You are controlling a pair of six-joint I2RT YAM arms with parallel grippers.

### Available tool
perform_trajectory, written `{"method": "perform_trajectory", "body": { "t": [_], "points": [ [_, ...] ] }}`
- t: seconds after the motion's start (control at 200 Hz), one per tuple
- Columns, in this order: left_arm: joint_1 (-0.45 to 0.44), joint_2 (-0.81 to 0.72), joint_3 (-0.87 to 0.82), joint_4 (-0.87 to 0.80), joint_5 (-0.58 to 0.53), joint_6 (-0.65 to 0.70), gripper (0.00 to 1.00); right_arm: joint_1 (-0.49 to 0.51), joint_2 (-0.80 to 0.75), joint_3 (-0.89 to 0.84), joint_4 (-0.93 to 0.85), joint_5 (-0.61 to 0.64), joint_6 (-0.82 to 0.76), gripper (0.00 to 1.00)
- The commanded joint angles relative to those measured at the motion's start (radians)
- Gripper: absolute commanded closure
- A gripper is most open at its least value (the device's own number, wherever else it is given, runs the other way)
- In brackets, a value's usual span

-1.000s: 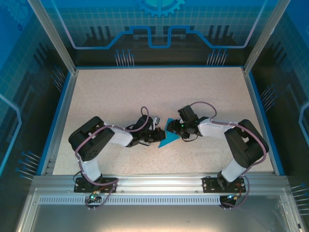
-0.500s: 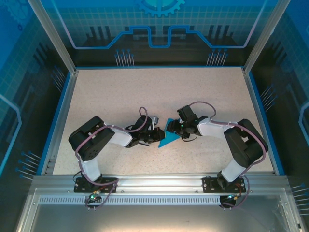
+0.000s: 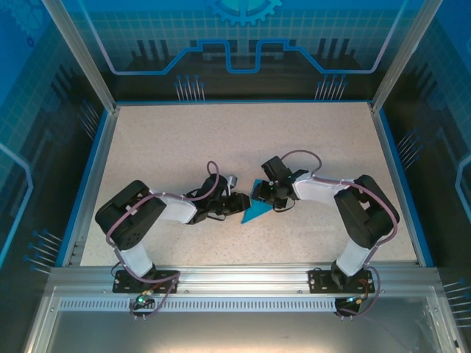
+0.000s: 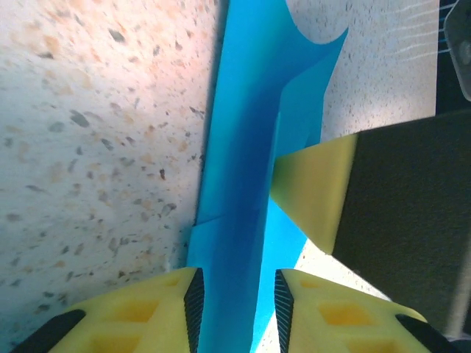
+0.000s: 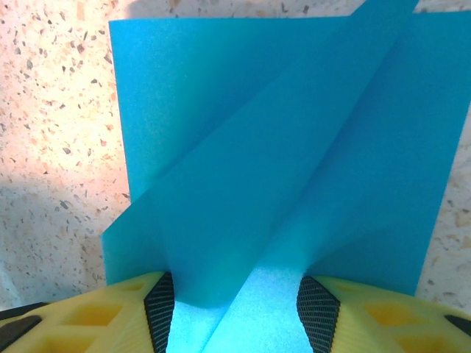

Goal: Fold a paper plane with a square sheet of paper (pick it up from the middle)

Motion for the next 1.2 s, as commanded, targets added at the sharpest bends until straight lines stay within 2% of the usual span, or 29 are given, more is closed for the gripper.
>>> {"method": "perform_trajectory", "body": {
  "t": [0.0, 0.27, 0.825, 1.195],
  "points": [
    [0.013, -0.062, -0.022, -0.058, -0.031, 0.01, 0.67, 0.015, 0.091, -0.044, -0.121, 0.061, 0.012, 0.47],
    [0.013, -0.089, -0.031, -0.005, 0.067, 0.031, 0.71, 0.021, 0.109, -0.044, -0.106, 0.046, 0.008, 0.46],
    [0.012, -0.037, -0.006, -0.031, 0.086, 0.071, 0.74, 0.022, 0.146, -0.011, -0.146, 0.055, 0.011, 0.41],
    [-0.002, -0.065, -0.049, 0.068, 0.116, 0.065, 0.74, 0.031, 0.194, 0.017, -0.183, 0.068, 0.029, 0.39]
  ]
}}
